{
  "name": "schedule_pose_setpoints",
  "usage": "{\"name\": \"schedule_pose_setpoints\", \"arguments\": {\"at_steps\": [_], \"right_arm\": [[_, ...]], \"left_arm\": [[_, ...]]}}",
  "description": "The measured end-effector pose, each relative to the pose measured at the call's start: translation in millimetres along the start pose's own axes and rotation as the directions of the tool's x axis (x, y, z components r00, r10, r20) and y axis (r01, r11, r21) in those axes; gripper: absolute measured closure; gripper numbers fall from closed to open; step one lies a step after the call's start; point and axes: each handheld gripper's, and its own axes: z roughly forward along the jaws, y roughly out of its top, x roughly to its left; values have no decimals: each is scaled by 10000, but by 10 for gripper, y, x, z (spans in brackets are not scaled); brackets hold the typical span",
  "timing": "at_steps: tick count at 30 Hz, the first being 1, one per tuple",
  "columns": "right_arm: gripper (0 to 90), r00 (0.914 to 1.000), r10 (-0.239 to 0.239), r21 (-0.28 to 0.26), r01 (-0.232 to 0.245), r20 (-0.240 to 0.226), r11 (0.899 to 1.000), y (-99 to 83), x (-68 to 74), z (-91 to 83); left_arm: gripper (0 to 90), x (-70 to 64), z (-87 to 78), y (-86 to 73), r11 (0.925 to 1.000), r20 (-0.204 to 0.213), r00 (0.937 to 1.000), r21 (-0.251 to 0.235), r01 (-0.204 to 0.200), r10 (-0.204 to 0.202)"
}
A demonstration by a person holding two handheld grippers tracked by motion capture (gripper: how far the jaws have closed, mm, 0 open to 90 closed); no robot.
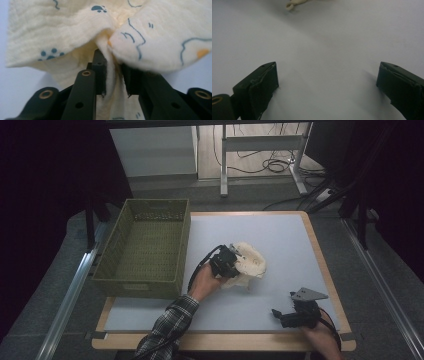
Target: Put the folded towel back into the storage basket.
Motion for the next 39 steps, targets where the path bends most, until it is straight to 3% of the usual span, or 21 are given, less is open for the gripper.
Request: {"name": "schedule_pose_setpoints", "arguments": {"at_steps": [3,6,8,12,22,24,26,30,31,33,35,39], "right_arm": [[38,10000,2,1,-2,9,10000,0,1,0],[38,10000,0,2,0,20,10000,0,1,0],[38,10000,-2,11,2,25,10000,1,1,0],[38,10000,-5,90,5,31,10000,8,4,-4],[43,10000,40,407,-36,-88,9992,47,-6,-13],[61,9999,90,499,-85,-104,9987,63,-16,-18],[171,9998,192,340,-189,-90,9992,107,-31,-49],[291,9983,282,-21,-283,-512,9996,202,-32,-79],[353,9970,146,-192,-161,-760,9997,301,-1,-66],[383,9967,96,-261,-118,-810,9996,340,11,-54],[424,9919,-91,-364,45,-1265,9993,533,74,40],[425,9894,-460,-374,413,-1374,9984,696,143,149]], "left_arm": [[610,4,83,-64,10000,202,9998,59,41,-42],[404,-2,102,-102,9999,157,9998,-57,87,-86],[284,-15,66,-160,9990,97,9999,-423,146,-142],[193,-75,-62,-248,9978,-335,9994,-651,79,-101],[183,-239,-282,-535,9941,-564,9981,-1063,194,-255],[215,-277,-315,-599,9942,-649,9977,-1065,129,-199],[253,-330,-366,-687,9917,-762,9970,-1285,38,-137],[327,-354,-398,-744,9895,-628,9980,-1444,16,-108],[381,-354,-407,-761,9876,-462,9989,-1571,24,-98],[393,-350,-404,-767,9867,-373,9992,-1623,83,-145],[432,-349,-367,-770,9864,-307,9993,-1637,140,-193],[464,-331,-320,-771,9867,-288,9994,-1615,156,-205]]}}
